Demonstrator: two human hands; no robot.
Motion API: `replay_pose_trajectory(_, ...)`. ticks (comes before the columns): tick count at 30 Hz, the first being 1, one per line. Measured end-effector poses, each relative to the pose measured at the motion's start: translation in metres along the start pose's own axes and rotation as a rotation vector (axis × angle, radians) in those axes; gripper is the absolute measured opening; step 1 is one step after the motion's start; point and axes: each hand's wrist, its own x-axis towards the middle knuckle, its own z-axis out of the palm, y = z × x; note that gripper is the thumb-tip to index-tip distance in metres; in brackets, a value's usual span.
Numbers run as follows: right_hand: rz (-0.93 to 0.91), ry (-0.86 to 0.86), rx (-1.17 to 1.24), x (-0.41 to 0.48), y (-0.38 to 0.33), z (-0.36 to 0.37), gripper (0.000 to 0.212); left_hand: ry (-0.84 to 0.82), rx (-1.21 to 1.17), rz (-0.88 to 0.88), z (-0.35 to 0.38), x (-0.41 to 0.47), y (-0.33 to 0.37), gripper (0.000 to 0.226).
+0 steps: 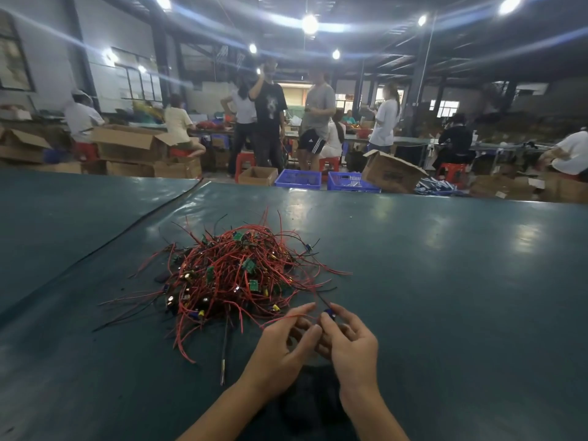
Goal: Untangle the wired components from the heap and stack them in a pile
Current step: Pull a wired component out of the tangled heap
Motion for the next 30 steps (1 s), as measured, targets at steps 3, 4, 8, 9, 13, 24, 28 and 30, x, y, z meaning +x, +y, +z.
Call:
replay_pose_trajectory(3, -0.059, -0.048, -0.174, -0.009, 0.003, 0.004, 0.007, 0.128, -0.022, 0.004, -0.003, 0.002, -0.003, 0.020)
replay_pose_trajectory(4, -0.075, -0.049, -0.215, -0.010, 0.004, 0.005, 0.007, 0.155, -0.014, 0.002, -0.004, 0.003, -0.005, 0.017)
replay_pose_trajectory(8, -0.098, -0.039, -0.303, -0.012, 0.003, 0.004, 0.009, 0.157, -0.025, -0.030, -0.006, 0.004, -0.009, 0.011)
replay_pose_trajectory(9, -0.117, -0.037, -0.328, -0.011, 0.004, 0.003, 0.010, 0.151, -0.028, -0.033, -0.006, 0.004, -0.010, 0.007)
replay_pose_trajectory(13, -0.225, -0.014, -0.450, -0.005, 0.009, 0.002, 0.010, 0.167, -0.100, -0.062, -0.006, 0.004, -0.009, 0.008)
replay_pose_trajectory(24, 0.027, 0.008, -0.299, 0.001, 0.014, 0.002, 0.025, 0.219, -0.195, -0.046, -0.007, 0.005, -0.008, 0.022)
replay_pose_trajectory(28, 0.011, -0.001, -0.308, 0.000, 0.013, 0.002, 0.021, 0.217, -0.278, -0.092, -0.010, 0.005, -0.010, 0.024)
replay_pose_trajectory(30, -0.016, -0.004, -0.316, -0.001, 0.012, 0.002, 0.021, 0.193, -0.333, -0.156, -0.010, 0.006, -0.011, 0.035)
